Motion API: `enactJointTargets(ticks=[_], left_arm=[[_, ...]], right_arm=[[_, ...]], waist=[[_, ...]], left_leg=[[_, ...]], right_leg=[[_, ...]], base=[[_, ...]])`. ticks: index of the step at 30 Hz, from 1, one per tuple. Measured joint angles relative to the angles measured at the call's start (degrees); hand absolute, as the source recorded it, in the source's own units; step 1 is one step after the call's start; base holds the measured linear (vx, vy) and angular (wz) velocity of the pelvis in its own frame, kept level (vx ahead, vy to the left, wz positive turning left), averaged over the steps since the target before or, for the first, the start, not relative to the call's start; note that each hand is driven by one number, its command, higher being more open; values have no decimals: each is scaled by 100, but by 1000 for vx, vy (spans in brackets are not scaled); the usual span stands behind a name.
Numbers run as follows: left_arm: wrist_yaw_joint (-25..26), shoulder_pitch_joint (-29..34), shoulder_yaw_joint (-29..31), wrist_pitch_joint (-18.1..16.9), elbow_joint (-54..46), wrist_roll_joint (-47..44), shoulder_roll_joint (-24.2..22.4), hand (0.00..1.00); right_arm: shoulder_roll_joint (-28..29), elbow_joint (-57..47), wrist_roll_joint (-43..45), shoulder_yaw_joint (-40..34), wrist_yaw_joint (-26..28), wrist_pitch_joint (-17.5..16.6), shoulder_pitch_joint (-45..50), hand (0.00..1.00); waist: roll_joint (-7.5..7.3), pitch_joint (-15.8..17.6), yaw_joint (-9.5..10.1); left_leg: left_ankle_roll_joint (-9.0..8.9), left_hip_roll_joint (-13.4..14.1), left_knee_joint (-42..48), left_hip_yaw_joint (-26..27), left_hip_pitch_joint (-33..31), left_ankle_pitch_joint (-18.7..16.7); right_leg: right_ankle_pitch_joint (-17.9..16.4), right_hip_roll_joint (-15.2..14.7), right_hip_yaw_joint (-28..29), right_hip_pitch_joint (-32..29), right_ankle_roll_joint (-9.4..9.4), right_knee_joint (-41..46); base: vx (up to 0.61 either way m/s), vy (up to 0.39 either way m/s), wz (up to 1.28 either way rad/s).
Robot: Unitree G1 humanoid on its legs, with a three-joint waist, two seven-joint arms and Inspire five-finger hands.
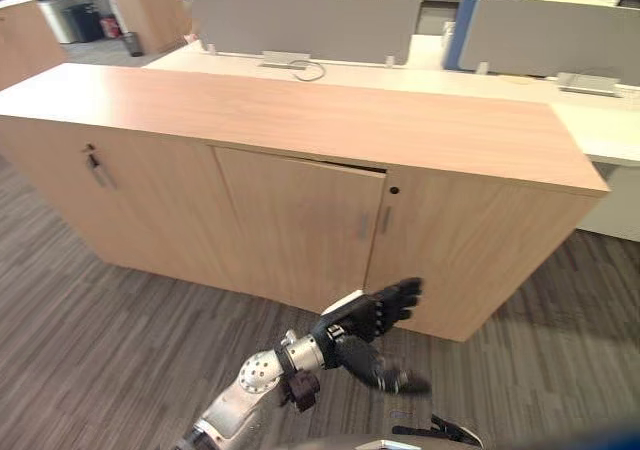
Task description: Walk over to the cabinet, pick up the folder, carry it to the office cabinet, place the folder inside the office cabinet, then close the office cabinet door
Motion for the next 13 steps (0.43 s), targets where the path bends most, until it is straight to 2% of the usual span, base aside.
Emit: enactJointTargets(ticks=[1, 2, 3, 4, 5, 6, 8, 9, 10, 12, 13], left_arm=[[124, 51, 348, 4, 453, -153, -204, 100], [291, 167, 811, 2, 1019, -319, -306, 100], [351, 204, 934, 1, 1199, -323, -331, 100], [440, 250, 1101, 3, 1459, -298, -323, 100], [557, 458, 1386, 2, 1782, -294, -334, 100], [586, 491, 1471, -1, 1840, -276, -338, 100], [851, 707, 2048, 24, 2568, -38, -498, 100], [920, 707, 2236, 54, 2796, 22, -535, 100], [1125, 667, 2537, 72, 3274, 155, -698, 100], [1348, 616, 2765, 55, 3700, 246, -894, 100], [1486, 475, 2814, 15, 3709, 459, -954, 100]], right_arm=[[24, 22, 7, -3, -37, 6, -27, 100], [31, 47, 21, -6, -100, 9, -30, 100], [25, 47, 22, -8, -119, 6, -27, 100], [8, 50, 26, -16, -144, 3, -20, 100], [-67, 60, 19, -9, -160, 20, -26, 100], [-76, 59, 18, -12, -174, 21, -29, 100], [-155, 65, 6, -16, -288, 62, -34, 100], [-156, 67, 5, -23, -321, 63, -39, 100], [-153, 79, 3, -46, -426, 72, -84, 100], [-154, 186, 1, -163, -482, 106, -160, 100], [-135, 209, -4, -340, -514, 139, -199, 100]], waist=[[-28, 37, 1], [-10, 47, -7], [28, 66, -9], [115, 81, -14], [287, 70, 4], [318, 87, 10], [521, 152, 57], [552, 173, 59], [557, 200, 51], [585, 287, 76], [594, 402, 145]], left_leg=[[-54, 145, 289, 83, -41, -158], [-152, 509, 1007, 212, -193, -545], [-187, 690, 1312, 233, -252, -708], [-247, 977, 1792, 275, -351, -963], [-315, 1471, 2498, 382, -474, -1249], [-303, 1567, 2627, 401, -480, -1282], [-112, 2155, 3622, 351, -546, -1419], [-27, 2219, 3881, 212, -621, -1376], [83, 2187, 4237, -377, -918, -1389], [-164, 1750, 4156, -1312, -1207, -1656], [-213, 1359, 4031, -1884, -1394, -1787]], right_leg=[[11, 89, 96, 51, -16, -38], [-4, 275, 253, 105, -43, -83], [-19, 375, 296, 137, -65, -102], [-57, 543, 383, 176, -121, -115], [-105, 833, 577, 197, -219, -133], [-105, 893, 628, 222, -244, -139], [-75, 1242, 965, 443, -351, -200], [-80, 1282, 1045, 481, -403, -201], [-109, 1267, 1143, 514, -478, -182], [-121, 1179, 1226, 523, -505, -149], [-124, 1069, 1234, 533, -509, -110]], base=[[119, -179, -74], [124, -169, -64], [177, -208, -62], [174, -143, -69], [190, -129, -63], [232, -97, -85], [263, -67, -80], [245, -32, -62], [197, 16, -41], [129, 72, -27], [43, 79, -4]])
